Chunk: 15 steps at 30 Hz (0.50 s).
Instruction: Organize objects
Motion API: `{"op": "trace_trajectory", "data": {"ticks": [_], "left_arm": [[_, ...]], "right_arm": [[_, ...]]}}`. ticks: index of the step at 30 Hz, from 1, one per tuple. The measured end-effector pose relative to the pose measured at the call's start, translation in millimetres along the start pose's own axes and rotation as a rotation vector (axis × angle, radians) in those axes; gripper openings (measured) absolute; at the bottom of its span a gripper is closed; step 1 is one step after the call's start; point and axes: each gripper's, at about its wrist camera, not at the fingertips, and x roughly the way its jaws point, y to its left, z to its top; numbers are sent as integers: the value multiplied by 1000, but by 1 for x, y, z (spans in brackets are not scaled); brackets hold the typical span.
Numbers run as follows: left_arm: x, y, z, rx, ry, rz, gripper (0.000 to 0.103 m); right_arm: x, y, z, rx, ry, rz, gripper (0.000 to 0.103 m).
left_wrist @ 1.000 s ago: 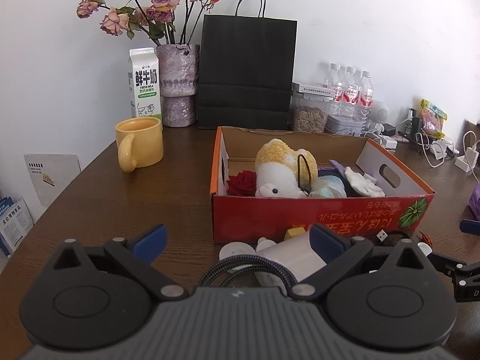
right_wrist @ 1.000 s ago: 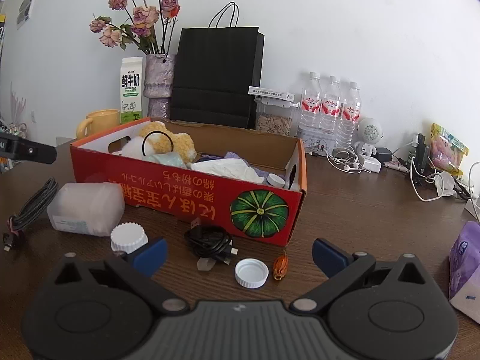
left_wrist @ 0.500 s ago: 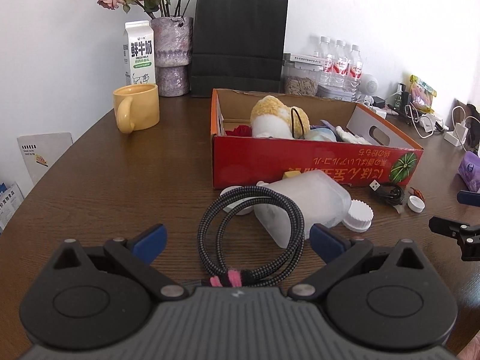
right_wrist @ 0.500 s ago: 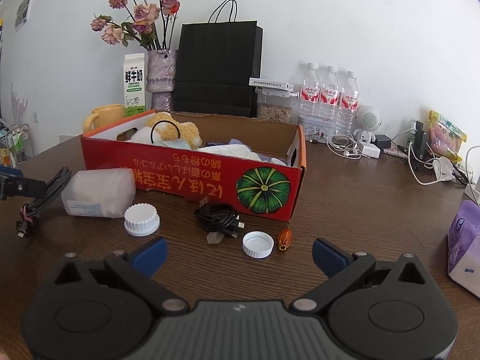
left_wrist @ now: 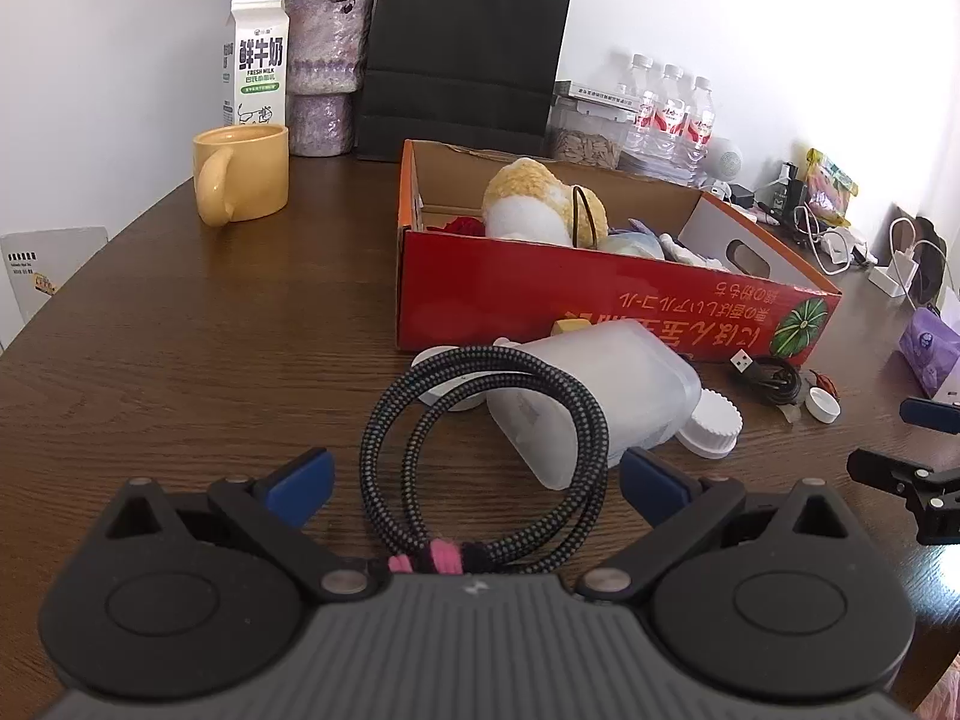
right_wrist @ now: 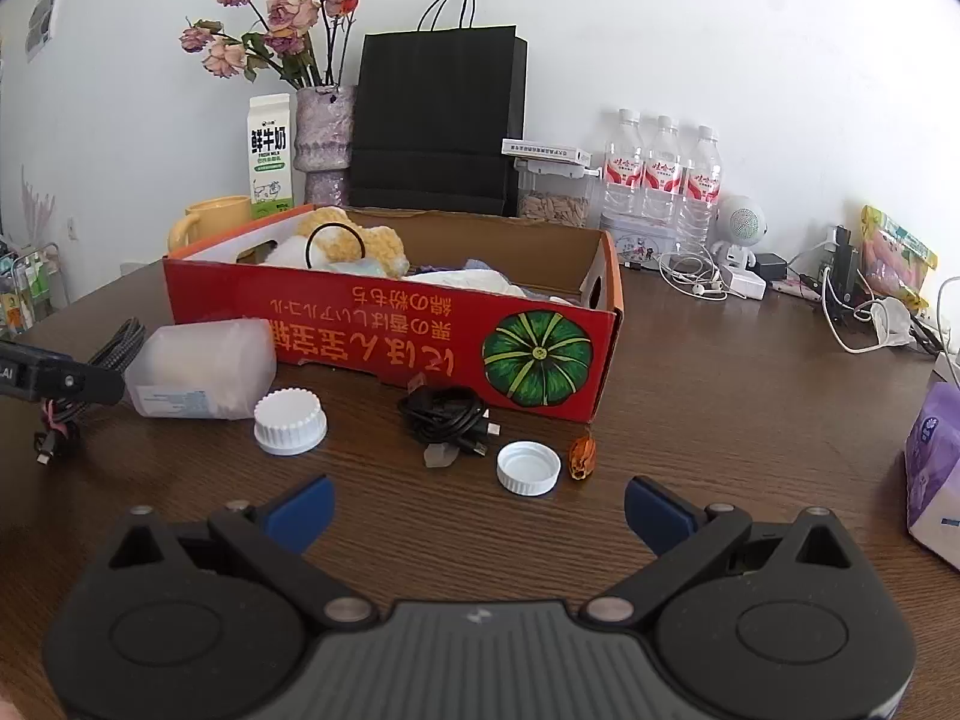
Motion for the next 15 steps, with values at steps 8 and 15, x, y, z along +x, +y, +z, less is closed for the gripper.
{"op": "trace_trajectory", "data": {"ticks": [8,15], "left_arm": [[11,10,-5,-43,7,-10,103],[16,2,-8,20,0,29,103]], "right_arm": [[3,0,-1,3,7,0,103],[6,1,-3,4,13,5,103]]}}
